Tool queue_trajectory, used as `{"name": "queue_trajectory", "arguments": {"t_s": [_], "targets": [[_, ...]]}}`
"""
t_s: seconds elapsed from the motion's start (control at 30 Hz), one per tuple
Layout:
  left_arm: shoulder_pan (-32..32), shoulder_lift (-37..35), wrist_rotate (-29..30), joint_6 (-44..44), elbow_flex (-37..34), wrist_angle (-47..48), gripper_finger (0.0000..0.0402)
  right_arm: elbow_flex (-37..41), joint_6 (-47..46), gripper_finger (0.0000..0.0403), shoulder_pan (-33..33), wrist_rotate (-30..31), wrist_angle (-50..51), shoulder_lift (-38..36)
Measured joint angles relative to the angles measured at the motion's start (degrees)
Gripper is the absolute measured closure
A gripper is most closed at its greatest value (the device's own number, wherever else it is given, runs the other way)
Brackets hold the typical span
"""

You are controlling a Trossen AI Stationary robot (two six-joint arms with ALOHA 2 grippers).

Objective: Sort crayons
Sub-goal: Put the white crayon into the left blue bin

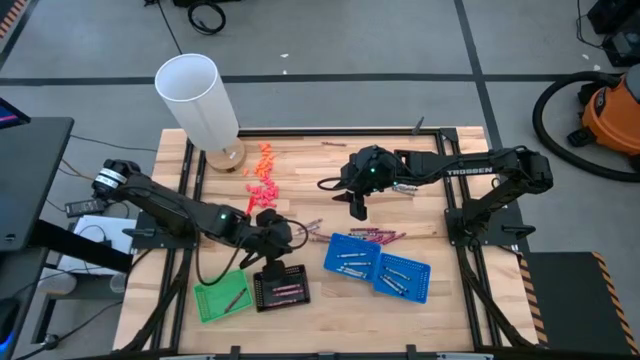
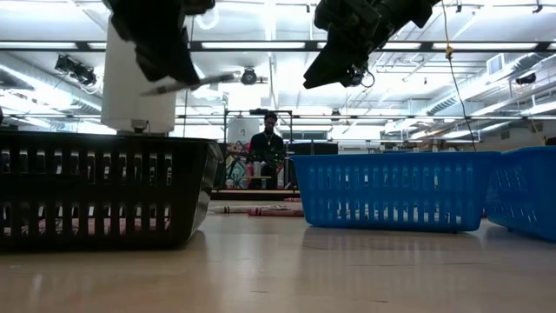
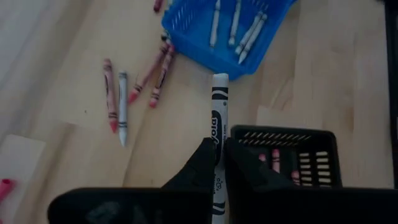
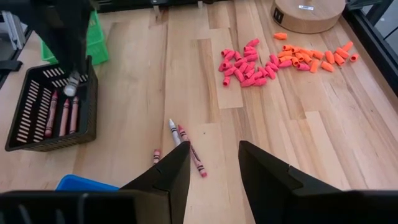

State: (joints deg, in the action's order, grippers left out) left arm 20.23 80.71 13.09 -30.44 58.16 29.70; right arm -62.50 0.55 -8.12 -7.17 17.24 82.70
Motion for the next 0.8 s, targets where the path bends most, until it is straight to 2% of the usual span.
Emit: {"name": "queue_trajectory", "arguments": {"t_s": [0.3,0.8], "targets": [[2.0,0.0,3.2,0.0,6.6,4.7,0.0383,0.0,0.1,0.0259,0.0,0.0,0.0,0.0],[6.4,2.6,4.5,-6.8,7.0,3.9,0.0383,0.0,0.1,0.0259,0.0,0.0,0.0,0.0]]}}
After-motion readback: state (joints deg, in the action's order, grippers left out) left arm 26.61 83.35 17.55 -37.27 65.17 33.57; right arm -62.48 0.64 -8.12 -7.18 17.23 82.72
